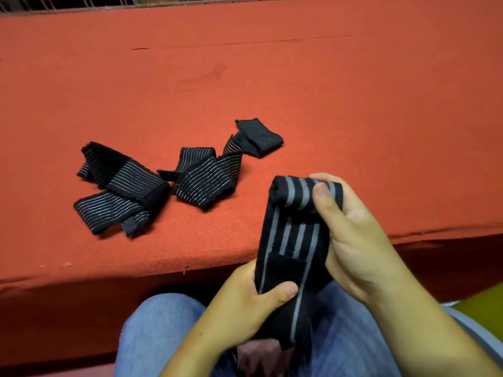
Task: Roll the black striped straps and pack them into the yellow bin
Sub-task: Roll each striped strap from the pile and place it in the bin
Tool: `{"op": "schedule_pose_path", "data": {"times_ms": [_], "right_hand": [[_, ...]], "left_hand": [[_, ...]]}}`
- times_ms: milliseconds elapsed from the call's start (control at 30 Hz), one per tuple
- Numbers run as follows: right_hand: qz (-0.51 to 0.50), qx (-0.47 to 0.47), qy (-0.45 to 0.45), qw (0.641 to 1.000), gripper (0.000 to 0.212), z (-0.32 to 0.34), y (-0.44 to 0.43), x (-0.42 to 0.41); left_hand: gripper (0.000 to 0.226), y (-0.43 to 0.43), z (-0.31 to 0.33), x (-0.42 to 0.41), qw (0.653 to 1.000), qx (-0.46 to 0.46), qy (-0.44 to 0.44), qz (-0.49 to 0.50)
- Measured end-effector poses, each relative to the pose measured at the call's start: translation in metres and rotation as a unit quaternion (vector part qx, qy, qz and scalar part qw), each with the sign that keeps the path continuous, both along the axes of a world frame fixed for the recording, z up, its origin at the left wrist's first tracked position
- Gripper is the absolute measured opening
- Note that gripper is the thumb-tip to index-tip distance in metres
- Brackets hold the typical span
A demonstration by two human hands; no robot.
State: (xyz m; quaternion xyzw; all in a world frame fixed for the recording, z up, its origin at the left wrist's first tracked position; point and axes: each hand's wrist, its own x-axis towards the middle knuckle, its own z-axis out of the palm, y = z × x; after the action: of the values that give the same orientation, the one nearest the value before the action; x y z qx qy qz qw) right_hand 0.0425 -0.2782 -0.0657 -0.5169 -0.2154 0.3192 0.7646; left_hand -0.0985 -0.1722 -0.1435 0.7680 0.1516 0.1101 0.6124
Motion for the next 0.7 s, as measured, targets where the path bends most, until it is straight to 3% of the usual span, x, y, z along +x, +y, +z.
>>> {"op": "schedule_pose_path", "data": {"times_ms": [100,233,333,433,567,700], "right_hand": [[0.028,-0.042,-0.062,0.997,0.037,-0.007,-0.005,0.000],[0.050,-0.074,-0.115,0.989,0.025,-0.017,-0.008,-0.006],[0.064,-0.084,-0.160,0.982,0.024,-0.018,-0.006,-0.013],[0.068,-0.074,-0.148,0.984,0.022,-0.020,-0.005,-0.019],[0.056,-0.083,-0.139,0.985,0.022,-0.022,-0.005,-0.023],[0.036,-0.080,-0.173,0.981,0.024,-0.016,-0.008,-0.021]], "left_hand": [[0.051,0.001,0.012,0.001,0.996,-0.076,-0.035,0.001],[0.079,0.007,0.041,0.009,0.981,-0.132,-0.109,0.092],[0.073,0.002,0.057,0.018,0.984,-0.080,-0.111,0.116],[0.072,-0.006,0.059,0.024,0.984,-0.020,-0.107,0.143],[0.062,-0.010,0.058,0.026,0.982,-0.023,-0.118,0.146],[0.063,0.000,0.056,0.018,0.993,-0.045,-0.063,0.087]]}}
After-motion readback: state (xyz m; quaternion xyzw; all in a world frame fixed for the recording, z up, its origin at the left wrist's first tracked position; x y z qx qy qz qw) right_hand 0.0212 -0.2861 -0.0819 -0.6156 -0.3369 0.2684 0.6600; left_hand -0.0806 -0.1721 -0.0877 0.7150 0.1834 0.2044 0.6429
